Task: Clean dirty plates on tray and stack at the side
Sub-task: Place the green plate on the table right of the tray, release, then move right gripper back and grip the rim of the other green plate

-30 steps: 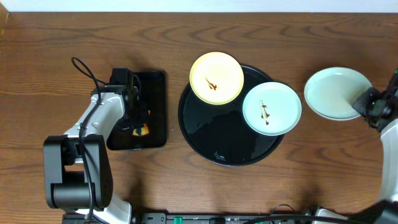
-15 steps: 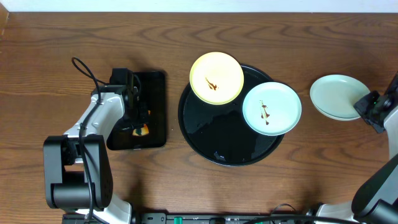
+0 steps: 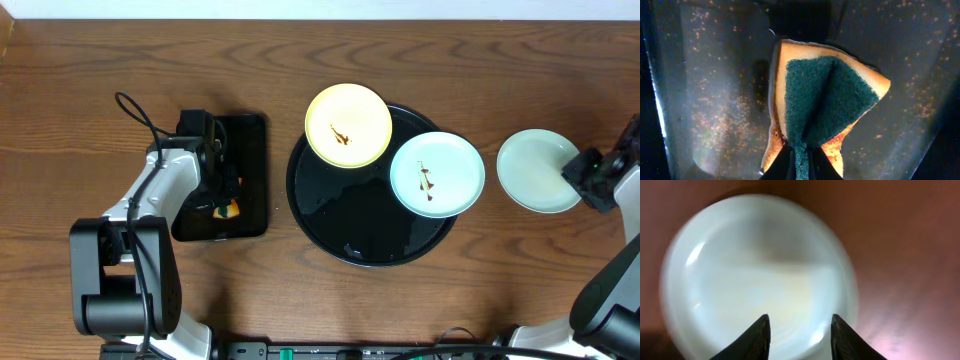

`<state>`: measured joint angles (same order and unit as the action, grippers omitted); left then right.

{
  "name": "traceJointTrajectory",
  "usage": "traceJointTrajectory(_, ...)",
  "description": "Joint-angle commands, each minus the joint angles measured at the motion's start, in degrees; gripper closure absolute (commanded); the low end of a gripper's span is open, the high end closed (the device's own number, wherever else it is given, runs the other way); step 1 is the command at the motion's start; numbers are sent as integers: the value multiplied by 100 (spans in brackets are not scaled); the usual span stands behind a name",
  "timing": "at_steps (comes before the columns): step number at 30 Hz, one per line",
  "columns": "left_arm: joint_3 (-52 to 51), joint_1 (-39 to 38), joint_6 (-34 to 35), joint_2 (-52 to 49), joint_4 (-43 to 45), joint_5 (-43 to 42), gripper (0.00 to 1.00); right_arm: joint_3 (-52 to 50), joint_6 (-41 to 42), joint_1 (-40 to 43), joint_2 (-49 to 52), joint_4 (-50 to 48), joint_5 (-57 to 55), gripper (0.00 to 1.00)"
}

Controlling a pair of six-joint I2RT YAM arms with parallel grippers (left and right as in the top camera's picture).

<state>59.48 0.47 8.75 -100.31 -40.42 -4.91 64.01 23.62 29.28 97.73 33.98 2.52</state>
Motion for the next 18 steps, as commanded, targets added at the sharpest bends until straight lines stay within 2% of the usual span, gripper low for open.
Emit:
traceJointTrajectory(1, -50, 2, 7, -149, -90, 90, 92, 9, -1045, -247, -251, 17, 1613, 61)
traceJointTrajectory(4, -50, 2, 7, -149, -90, 90, 91, 7, -1759, -568, -251, 251, 2223, 60)
traceJointTrajectory(9, -50, 2, 9, -149, -90, 90, 92, 0, -2282, -1255, -247, 614, 2221, 62)
traceJointTrajectory(18, -50, 4, 9, -149, -90, 90, 92, -7, -2079, -2203, -247, 629, 730, 67)
